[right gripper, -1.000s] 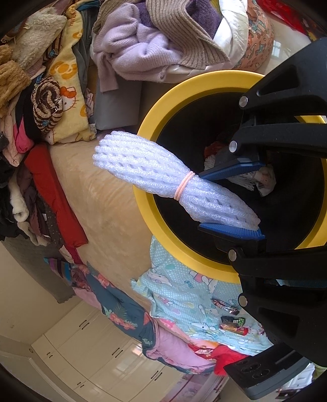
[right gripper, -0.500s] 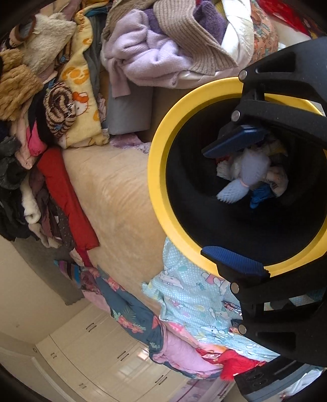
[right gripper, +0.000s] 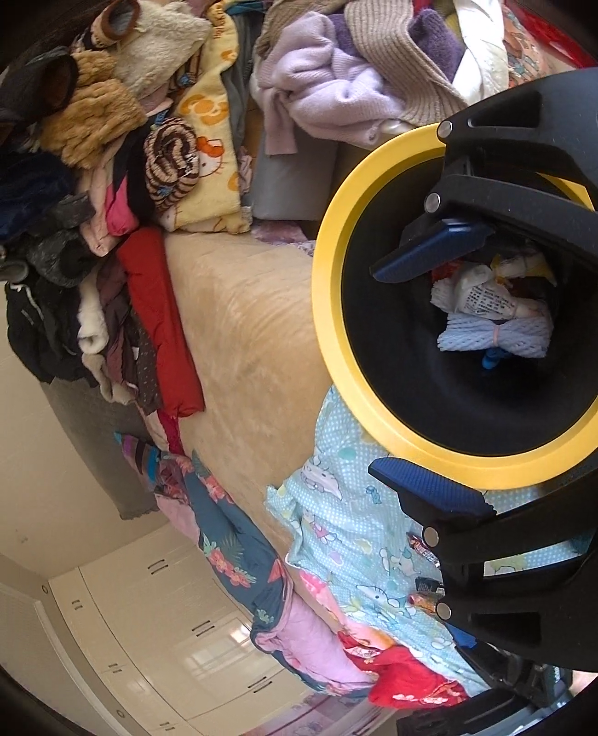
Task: Collect trash
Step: 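Move both tools back over the candy wrappers on the blanket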
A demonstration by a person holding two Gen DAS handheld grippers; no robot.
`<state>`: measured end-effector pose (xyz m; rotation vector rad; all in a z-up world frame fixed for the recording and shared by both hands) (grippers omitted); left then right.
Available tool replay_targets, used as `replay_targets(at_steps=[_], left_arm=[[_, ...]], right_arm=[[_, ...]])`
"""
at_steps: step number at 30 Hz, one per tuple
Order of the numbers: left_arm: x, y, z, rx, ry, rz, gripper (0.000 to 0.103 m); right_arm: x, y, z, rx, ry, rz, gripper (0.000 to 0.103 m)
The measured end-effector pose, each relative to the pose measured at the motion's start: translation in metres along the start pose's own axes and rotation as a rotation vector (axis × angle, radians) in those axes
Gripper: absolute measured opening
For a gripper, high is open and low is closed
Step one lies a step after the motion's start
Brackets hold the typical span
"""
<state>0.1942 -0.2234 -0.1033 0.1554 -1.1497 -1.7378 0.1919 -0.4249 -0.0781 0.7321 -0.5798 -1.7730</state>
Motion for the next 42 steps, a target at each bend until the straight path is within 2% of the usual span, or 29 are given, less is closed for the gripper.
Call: replay_targets(at_steps=[21,33,42], left_arm=[[-0.053,0.025,0.054,0.137,0.108,0.061,0.092],[-0.093,0.031,0.079,0.182,0.170,0.088,0.092],[-0.116,0.032,0.091,0.198,0.205,0.109,0.092]], right_arm=[[-0.076,0.007,0.036,0.166,0.112,0.124,0.079],[-0.143,-0.017,0.049,0.185,0.189,0.242,0.080],[-0.190,-0.049,0.050,0.145,0.251,0.348,0.080]])
Point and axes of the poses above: each gripper's, at about its wrist camera, not at the fingertips, and z roughly against the way its jaws point, x to its right, y to its top, the point moved 9 cm from there along -z, roughly the way its jaws point, and after that the axes turned 12 degrees about -y, right-handed, at the moved point
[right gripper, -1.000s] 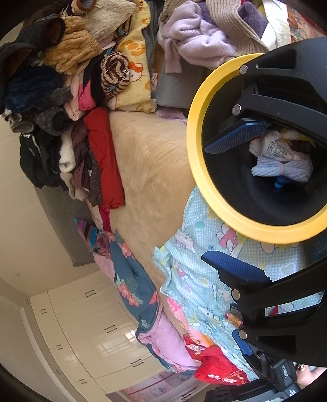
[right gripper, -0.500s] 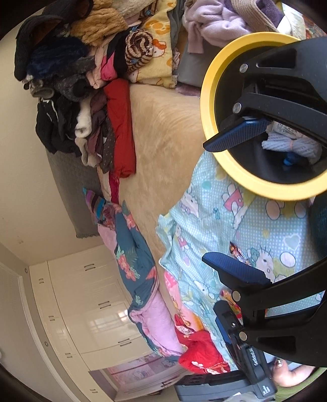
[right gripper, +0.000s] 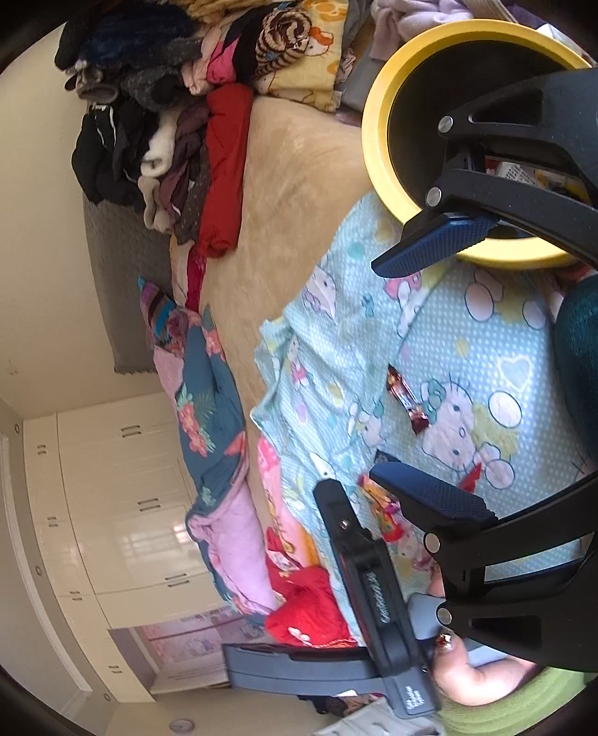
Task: Collect trash
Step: 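Move both tools back over the candy wrappers on the blanket, then grasp the red candy wrapper with the right gripper while the left grasps the purple wrapper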
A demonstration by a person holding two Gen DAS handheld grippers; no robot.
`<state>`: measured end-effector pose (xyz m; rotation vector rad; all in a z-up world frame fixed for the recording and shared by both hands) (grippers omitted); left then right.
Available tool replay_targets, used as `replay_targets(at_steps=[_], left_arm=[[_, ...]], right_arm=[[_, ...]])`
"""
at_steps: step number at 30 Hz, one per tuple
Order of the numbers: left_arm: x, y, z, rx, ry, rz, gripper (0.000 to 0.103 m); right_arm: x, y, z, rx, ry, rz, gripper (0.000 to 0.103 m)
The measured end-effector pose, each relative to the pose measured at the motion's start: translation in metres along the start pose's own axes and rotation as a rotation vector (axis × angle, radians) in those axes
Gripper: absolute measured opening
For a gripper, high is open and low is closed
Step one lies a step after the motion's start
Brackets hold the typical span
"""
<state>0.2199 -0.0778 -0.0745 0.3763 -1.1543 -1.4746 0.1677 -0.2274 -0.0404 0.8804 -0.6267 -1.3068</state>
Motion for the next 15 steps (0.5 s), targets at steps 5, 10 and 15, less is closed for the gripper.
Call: replay_targets(at_steps=[5,10,15], left_arm=[[-0.022,0.003,0.007,0.007,0.033,0.008,0.092],[-0.051,0.006,0.019,0.019,0.081,0.028,0.092],[-0.084,0.009,0.036,0.038,0.137,0.056,0.092]], right_arm=[[-0.024,-0.009,-0.005,-0.023,0.028,0.053,0.080],[-0.038,-0.015,-0.008,-0.039,0.053,0.081,0.080],[-0.053,-0.025,-0.012,-0.068,0.074,0.111,0.080]])
Point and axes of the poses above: each gripper's, at about its wrist camera, not at the fingertips, and z roughly against the way its jaws point, x to its right, y to its top, the point moved 9 cm from there along -z, roughly the way its jaws point, and after that the axes turned 12 degrees about -y, right-handed, at the moved point
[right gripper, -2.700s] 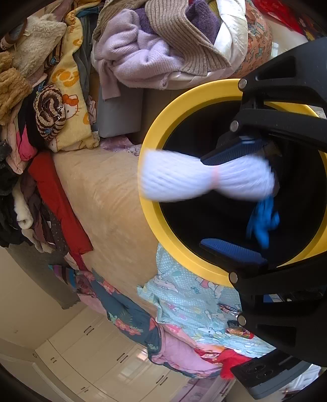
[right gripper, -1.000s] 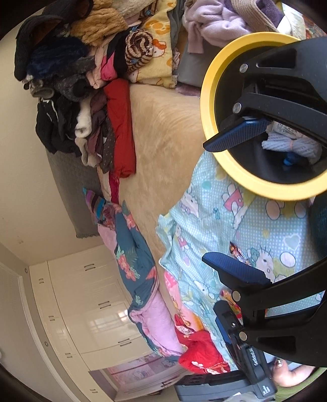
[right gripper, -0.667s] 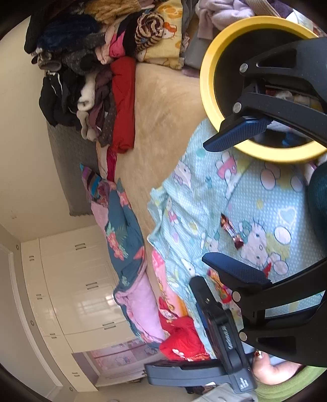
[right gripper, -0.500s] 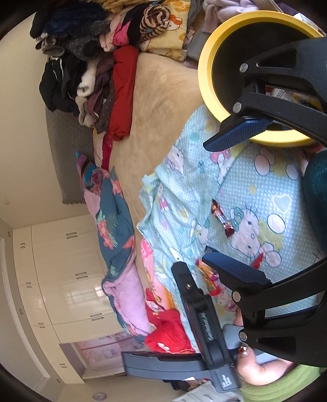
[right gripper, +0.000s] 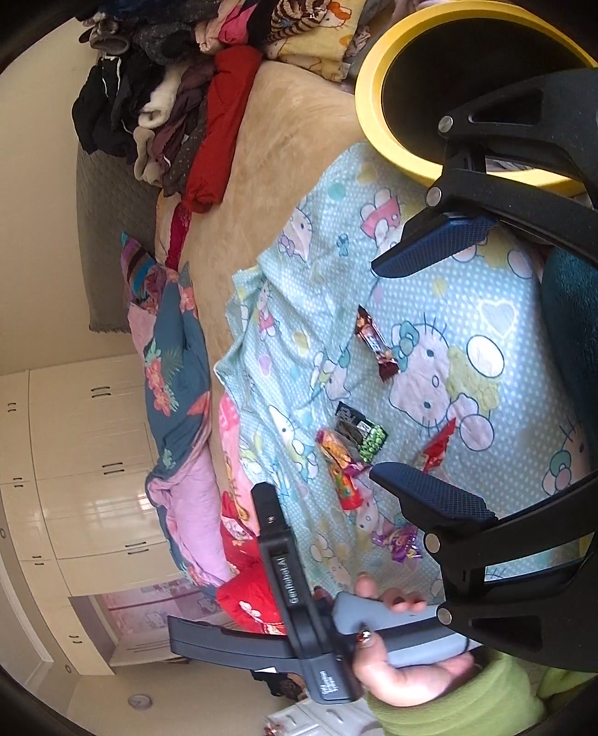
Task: Collect trash
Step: 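Grasp the red candy wrapper with the right gripper while the left grasps the purple wrapper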
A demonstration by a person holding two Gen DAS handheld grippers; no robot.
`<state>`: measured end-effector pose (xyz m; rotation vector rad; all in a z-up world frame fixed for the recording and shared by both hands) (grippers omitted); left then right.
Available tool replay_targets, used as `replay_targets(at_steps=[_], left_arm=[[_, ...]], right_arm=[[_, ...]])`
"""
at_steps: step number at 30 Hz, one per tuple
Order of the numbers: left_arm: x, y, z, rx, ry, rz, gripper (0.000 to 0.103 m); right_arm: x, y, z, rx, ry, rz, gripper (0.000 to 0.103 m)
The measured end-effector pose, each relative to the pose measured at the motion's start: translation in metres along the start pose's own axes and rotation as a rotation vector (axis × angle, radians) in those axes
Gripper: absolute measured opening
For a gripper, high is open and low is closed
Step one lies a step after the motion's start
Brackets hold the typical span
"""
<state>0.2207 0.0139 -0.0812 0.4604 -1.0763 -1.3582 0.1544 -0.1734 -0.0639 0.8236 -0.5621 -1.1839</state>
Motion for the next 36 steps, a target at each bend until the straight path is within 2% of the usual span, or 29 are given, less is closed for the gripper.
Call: replay_targets(at_steps=[9,15,21,25,29,33,36], left_arm=[[-0.059,-0.001,0.024,0.009,0.085,0.061,0.092],[-0.078,-0.009,0.035,0.000,0.103,0.082,0.092],[-0.087,-0.026,0.039,-0.042,0.078,0.122,0.092],[-0.087,-0.044,0.035,-0.095,0.055,0.125,0.088],[-0.087,-0.064,0.029,-0.158,0.012,0.182,0.080],[-0.084,-0.081,0.021,-0.223,-0.035,0.221,0.078],[-0.081,-0.094,0.018,-0.264,-0.054,0.245,0.075]], right_arm=[[-0.036,-0.008,-0.017,-0.060,0.059,0.053,0.080],[-0.062,-0.023,-0.038,-0.133,0.075,0.131,0.080],[-0.076,-0.037,-0.056,-0.221,0.092,0.184,0.078],[-0.082,-0.046,-0.070,-0.291,0.112,0.196,0.070],[-0.088,-0.054,-0.084,-0.361,0.119,0.210,0.064],[-0.095,-0.062,-0.096,-0.424,0.132,0.235,0.059],[-0.099,-0.069,-0.104,-0.465,0.138,0.249,0.043]])
Point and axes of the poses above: each gripper's, at about its wrist camera, not at the fingertips, and z roughly against the way its jaws point, x to its right, y to its top, the point moved 9 cm from there along -z, roughly the way its jaws point, and after that the axes turned 12 degrees about -y, right-handed, at the moved point
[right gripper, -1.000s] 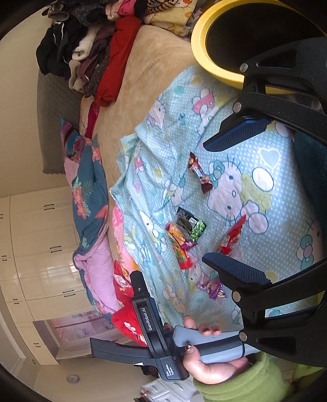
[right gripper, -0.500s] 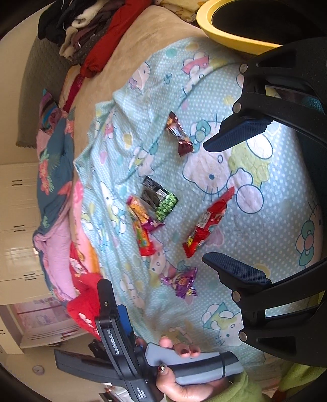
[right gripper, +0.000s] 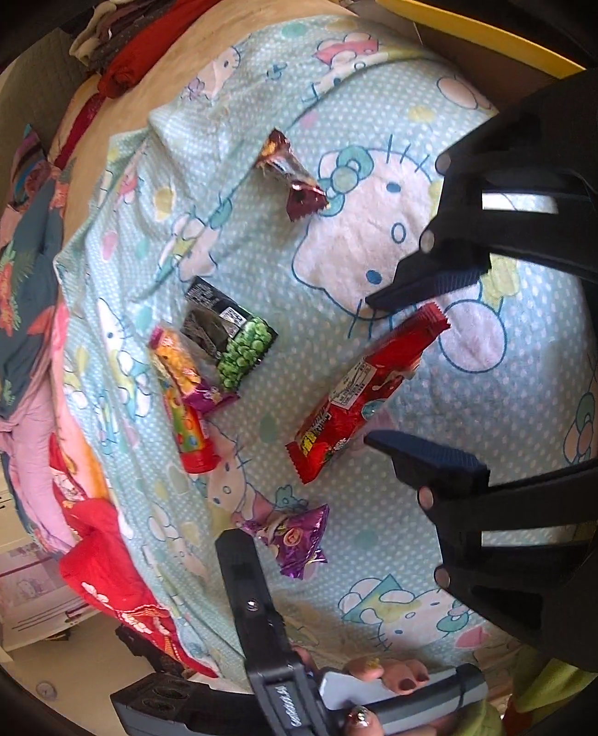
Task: Collect trash
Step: 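Grasp the red candy wrapper with the right gripper while the left grasps the purple wrapper, then lift both wrappers and carry them over the yellow-rimmed bin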
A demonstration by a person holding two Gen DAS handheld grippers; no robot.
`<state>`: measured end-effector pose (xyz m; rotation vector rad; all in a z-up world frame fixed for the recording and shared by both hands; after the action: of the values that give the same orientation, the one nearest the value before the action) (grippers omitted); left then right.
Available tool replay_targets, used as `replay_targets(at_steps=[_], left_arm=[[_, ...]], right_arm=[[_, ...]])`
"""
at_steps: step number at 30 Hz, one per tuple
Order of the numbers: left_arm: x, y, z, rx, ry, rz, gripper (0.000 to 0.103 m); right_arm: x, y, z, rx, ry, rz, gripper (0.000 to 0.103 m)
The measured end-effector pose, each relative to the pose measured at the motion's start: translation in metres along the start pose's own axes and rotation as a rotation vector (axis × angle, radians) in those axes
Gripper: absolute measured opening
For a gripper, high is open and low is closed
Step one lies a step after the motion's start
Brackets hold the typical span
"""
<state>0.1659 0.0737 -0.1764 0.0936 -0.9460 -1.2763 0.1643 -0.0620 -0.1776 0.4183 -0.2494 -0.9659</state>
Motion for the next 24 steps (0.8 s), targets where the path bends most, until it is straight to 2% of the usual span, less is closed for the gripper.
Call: replay_targets(at_steps=[2,5,7,10,16,20,24], left_arm=[[-0.001,-0.007,-0.004,-0.022,-0.009,0.023,0.072],[-0.004,-0.015,-0.011,-0.052,-0.012,0.048,0.067],[-0.004,-0.019,-0.015,-0.061,-0.002,0.046,0.064],[-0.002,-0.022,-0.018,-0.063,0.015,0.030,0.060],[-0.003,-0.026,-0.021,-0.069,0.049,0.000,0.040],[-0.001,-0.023,-0.019,-0.060,0.045,-0.006,0.028],[0.008,-0.019,-0.016,-0.048,0.023,-0.024,0.019]], right_arm=[[0.001,-0.001,-0.004,-0.016,-0.012,-0.002,0.032],[0.003,-0.002,-0.001,-0.006,0.006,-0.016,0.020],[0.007,-0.003,0.000,-0.002,0.013,-0.035,0.016],[0.012,-0.002,0.001,0.005,0.024,-0.060,0.014],[0.017,0.001,0.009,0.049,0.027,-0.090,0.014],[0.023,0.002,0.021,0.094,0.029,-0.119,0.013],[0.028,0.003,0.029,0.119,0.045,-0.150,0.013]])
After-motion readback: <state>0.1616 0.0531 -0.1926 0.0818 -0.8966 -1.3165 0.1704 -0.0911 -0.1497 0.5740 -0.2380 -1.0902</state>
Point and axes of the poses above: each gripper's, at about its wrist camera, not at the fingertips, and z roughly against the way its jaws point, x to its right, y to its top, the point moved 9 cm from there along -z, roughly the way its jaws point, and after that the axes turned 12 degrees about -y, right-handed, at the moved point
